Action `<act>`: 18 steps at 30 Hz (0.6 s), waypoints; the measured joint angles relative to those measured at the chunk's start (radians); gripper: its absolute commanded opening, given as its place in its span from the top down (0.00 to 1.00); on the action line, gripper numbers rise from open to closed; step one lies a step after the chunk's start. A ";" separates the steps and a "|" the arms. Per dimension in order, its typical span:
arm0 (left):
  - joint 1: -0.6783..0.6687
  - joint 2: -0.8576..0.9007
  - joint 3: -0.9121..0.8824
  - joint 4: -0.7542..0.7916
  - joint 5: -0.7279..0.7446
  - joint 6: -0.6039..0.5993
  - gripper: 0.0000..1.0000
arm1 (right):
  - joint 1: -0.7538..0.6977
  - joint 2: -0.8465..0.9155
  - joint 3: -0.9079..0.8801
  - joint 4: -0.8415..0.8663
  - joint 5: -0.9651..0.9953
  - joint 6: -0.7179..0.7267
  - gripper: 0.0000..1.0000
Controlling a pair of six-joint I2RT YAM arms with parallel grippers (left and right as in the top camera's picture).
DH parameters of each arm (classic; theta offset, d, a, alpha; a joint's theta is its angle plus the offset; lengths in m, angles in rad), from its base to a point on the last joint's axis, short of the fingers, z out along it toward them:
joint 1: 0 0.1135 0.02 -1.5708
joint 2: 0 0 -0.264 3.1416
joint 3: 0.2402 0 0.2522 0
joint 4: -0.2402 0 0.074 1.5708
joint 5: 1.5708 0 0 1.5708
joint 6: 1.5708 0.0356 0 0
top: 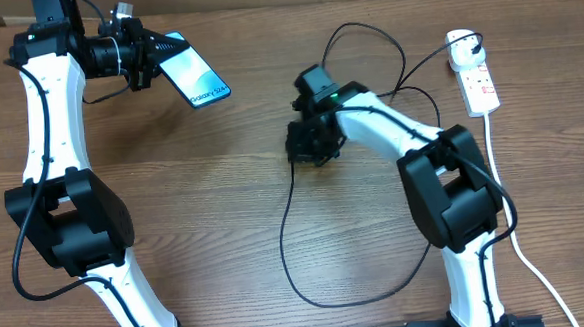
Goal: Plug charger to phone and switch on socket
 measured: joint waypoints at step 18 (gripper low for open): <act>-0.018 0.000 0.000 -0.006 0.167 0.219 0.96 | -0.049 -0.156 -0.003 -0.214 -0.582 -0.435 0.96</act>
